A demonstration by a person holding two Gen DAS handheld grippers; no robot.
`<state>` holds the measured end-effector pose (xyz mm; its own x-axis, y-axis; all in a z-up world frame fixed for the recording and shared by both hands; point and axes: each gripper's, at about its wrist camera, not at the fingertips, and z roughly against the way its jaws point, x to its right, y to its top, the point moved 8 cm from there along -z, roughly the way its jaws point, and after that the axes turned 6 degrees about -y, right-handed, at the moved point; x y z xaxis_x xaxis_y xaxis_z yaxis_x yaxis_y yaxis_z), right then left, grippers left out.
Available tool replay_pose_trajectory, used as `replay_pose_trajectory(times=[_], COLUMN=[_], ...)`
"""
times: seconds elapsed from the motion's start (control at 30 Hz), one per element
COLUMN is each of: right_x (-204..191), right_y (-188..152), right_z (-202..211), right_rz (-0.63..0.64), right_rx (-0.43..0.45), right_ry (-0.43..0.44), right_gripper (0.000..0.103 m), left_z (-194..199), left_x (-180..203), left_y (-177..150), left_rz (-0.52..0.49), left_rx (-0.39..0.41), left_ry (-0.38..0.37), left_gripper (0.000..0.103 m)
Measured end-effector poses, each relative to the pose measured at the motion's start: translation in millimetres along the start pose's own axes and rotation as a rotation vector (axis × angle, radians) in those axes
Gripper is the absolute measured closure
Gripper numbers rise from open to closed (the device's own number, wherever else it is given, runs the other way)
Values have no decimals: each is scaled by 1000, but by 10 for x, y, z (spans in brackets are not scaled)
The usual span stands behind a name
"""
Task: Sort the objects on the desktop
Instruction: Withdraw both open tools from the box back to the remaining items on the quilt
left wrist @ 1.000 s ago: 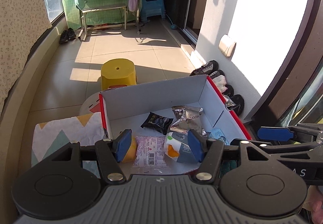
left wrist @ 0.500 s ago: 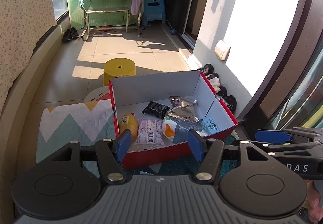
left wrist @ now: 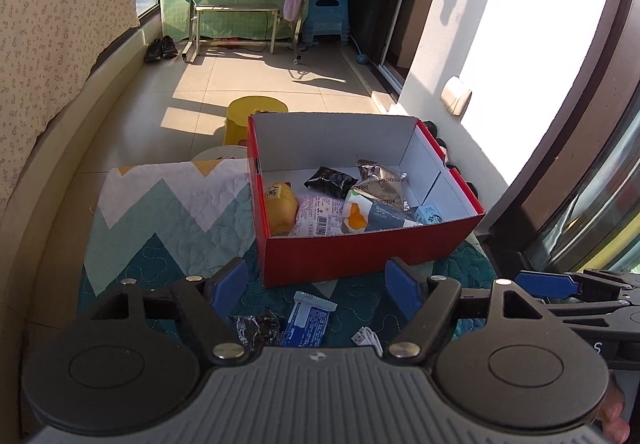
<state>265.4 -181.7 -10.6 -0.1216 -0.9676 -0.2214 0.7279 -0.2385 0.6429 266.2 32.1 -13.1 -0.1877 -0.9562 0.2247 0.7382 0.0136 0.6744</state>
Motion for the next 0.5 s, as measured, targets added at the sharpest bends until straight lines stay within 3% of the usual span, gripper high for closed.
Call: replay_pose_trajectory(times=[0.1,0.5], right_x=[-42,-187], right_y=[-89,-431], right_z=[-43,-432], right_rz=[19,67], right_rx=[-4,-79], right_ry=[-5,3], right_gripper=[38,38], left_z=[-57,-407], left_x=[-56,-296], left_y=[-128,-630], left_rz=[3,41], left_rx=[-26,-122], left_ry=[7,42], left_gripper=[20,18])
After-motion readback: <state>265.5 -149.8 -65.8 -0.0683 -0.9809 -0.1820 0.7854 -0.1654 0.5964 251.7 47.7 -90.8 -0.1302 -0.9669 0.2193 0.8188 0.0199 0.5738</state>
